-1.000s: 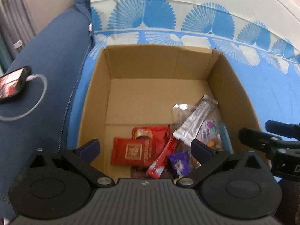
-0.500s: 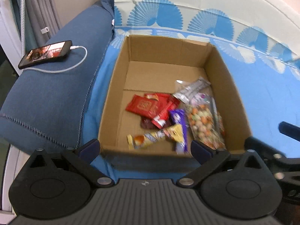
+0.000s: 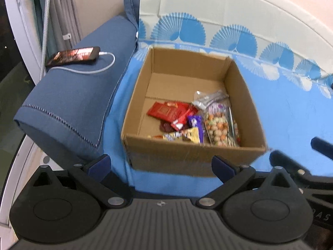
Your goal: Organize snacks
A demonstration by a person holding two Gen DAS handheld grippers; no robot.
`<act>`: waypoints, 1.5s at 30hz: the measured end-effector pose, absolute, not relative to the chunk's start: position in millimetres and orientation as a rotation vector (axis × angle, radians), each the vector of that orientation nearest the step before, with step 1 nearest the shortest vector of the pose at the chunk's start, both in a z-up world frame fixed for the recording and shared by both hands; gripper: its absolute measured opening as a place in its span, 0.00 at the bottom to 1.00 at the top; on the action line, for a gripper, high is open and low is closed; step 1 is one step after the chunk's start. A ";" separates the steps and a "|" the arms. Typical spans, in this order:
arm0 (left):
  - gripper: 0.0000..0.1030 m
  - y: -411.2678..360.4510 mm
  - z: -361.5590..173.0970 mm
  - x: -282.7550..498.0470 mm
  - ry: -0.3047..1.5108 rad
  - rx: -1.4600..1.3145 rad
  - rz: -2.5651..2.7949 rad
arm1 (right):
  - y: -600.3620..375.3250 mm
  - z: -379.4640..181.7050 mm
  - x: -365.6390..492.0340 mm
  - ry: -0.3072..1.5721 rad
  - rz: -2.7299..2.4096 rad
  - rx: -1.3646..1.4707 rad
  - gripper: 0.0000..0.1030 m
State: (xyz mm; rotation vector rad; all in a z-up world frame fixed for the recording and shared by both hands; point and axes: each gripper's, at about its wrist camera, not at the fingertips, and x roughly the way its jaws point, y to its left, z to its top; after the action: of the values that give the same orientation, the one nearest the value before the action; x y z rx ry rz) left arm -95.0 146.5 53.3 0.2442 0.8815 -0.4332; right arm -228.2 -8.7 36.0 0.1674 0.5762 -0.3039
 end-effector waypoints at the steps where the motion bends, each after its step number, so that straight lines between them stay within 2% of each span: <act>1: 1.00 147.3 53.1 -96.8 0.886 0.249 -0.430 | -7.5 37.1 -230.1 0.572 -0.303 0.164 0.96; 25: 1.00 157.5 61.0 -110.0 0.773 0.288 -0.311 | 4.3 45.0 -254.3 0.521 -0.298 0.132 0.98; 45: 1.00 156.2 60.6 -114.0 0.775 0.316 -0.333 | 5.5 46.4 -255.5 0.516 -0.286 0.127 0.98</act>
State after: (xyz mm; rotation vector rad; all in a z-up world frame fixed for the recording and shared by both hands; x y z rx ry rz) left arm -114.0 156.2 60.6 0.3155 0.7747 -0.3328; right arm -255.5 5.5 46.4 0.1274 0.5161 -0.2856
